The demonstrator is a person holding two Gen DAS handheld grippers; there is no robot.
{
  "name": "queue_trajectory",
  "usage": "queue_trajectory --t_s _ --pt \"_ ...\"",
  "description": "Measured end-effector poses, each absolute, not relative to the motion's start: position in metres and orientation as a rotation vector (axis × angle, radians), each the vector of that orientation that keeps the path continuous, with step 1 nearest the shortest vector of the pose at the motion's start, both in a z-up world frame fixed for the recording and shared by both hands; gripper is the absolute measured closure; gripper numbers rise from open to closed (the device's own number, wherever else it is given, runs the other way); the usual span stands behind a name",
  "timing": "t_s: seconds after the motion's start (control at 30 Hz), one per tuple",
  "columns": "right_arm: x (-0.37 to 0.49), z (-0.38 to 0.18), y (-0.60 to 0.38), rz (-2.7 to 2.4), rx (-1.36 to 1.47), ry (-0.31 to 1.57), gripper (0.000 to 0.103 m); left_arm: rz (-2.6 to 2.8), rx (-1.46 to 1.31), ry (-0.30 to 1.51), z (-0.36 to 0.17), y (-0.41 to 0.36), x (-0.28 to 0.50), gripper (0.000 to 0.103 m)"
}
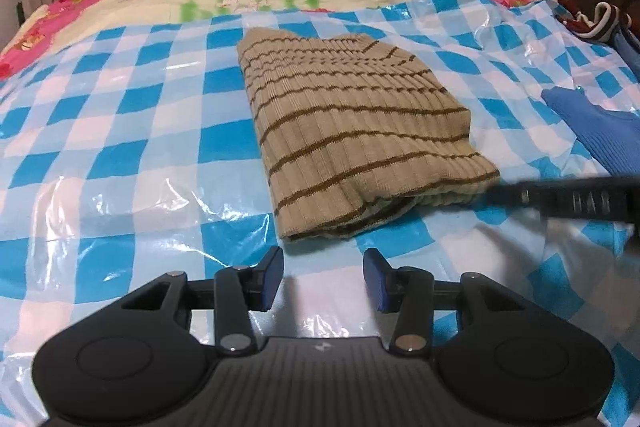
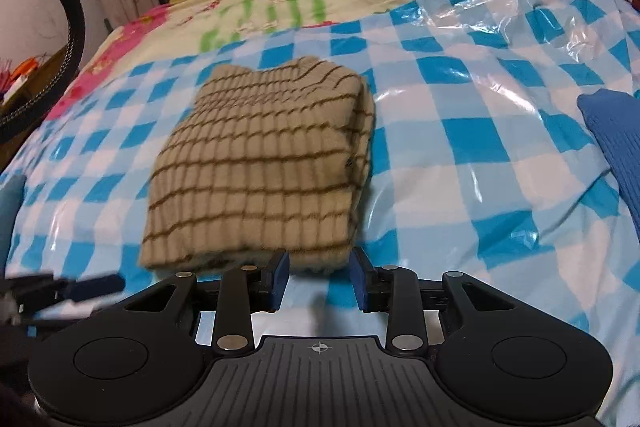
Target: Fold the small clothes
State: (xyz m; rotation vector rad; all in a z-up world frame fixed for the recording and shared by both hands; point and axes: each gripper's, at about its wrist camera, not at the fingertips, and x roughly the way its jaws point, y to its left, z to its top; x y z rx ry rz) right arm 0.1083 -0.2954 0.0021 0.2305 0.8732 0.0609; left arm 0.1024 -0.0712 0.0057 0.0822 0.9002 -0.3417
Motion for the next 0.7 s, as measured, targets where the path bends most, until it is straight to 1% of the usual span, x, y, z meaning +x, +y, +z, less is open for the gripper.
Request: queue_trajectory --t_s 0.17,0.23,0.3,0.4,0.7 --pt "0.082 0.002 -0.285 0.059 0.239 0.881 0.071 -0.333 0.064 0.886 0.013 -0.068 0.093 0.051" --pt "0.074 0.002 -0.282 0.055 0.246 0.885 0.070 -0.327 0.075 0.879 0.015 -0.069 0.088 0.046" --pt "0.067 0.000 -0.280 0.050 0.248 0.892 0.070 -0.321 0.086 0.870 0.016 -0.070 0.084 0.045" --pt "0.060 -0.002 -0.277 0.037 0.252 0.899 0.070 -0.321 0.085 0.863 0.018 -0.071 0.077 0.039" --pt "0.045 -0.001 -0.273 0.007 0.261 0.881 0.068 -0.309 0.111 0.878 0.013 -0.075 0.068 0.035"
